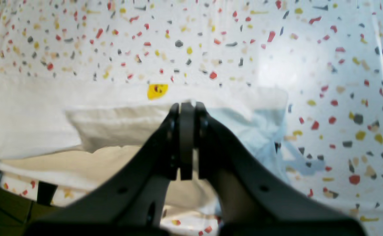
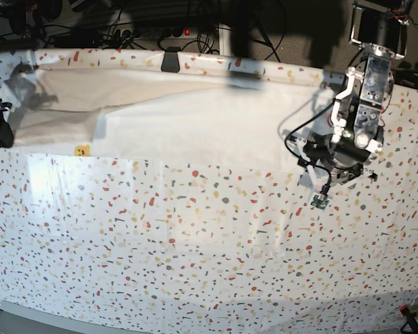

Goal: Fold the T-shirt properly
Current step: 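Move the right gripper up and away from the folded end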

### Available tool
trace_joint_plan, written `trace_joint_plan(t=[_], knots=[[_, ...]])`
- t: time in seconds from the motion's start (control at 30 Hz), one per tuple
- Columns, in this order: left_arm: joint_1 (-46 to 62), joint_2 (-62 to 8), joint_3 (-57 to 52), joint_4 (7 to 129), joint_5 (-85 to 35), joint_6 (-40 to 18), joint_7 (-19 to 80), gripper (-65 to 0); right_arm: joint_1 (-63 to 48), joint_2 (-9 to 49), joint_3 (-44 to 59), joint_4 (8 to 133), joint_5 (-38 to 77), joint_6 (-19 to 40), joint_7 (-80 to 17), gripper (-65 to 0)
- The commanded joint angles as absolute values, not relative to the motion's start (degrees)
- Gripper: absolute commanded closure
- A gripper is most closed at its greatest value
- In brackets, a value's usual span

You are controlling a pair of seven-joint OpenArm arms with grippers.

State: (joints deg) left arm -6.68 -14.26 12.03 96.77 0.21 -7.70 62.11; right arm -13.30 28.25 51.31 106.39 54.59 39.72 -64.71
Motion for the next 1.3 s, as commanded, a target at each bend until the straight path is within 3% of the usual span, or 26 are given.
trace_joint_plan(t=[0.0, 0.5, 1.0, 1.07, 1.13, 1.2, 1.27], knots=[[-7.77, -14.46, 11.70, 97.97, 0.40, -7.49, 61.23, -28.6, -12.64, 29.50, 50.89, 107.24, 55.66, 40.00, -64.01, 0.0], [-7.77, -14.46, 11.70, 97.97, 0.40, -7.51, 61.23, -28.6, -11.64, 29.34, 39.99, 103.74, 39.24, 40.00, -56.99, 0.0], [-7.62, -14.46, 11.70, 97.97, 0.40, -7.49, 60.38, -28.6, -4.62, 29.36, 39.99, 94.85, 38.98, 40.00, -59.24, 0.0], [-7.62, -14.46, 11.70, 97.97, 0.40, -7.49, 60.38, -28.6, -4.62, 29.36, 39.99, 94.85, 38.98, 40.00, -59.11, -15.5], [-7.62, -14.46, 11.70, 97.97, 0.40, -7.51, 60.38, -28.6, -4.62, 29.39, 39.99, 94.85, 38.96, 40.00, -57.71, -26.7], [-7.62, -14.46, 11.70, 97.97, 0.40, -7.49, 60.38, -28.6, -4.60, 29.39, 39.99, 94.85, 38.96, 40.00, -56.31, -31.6], [-7.62, -14.48, 11.70, 97.97, 0.40, -7.49, 60.38, -28.6, -4.60, 29.39, 39.99, 94.85, 38.98, 40.00, -54.41, -31.7]])
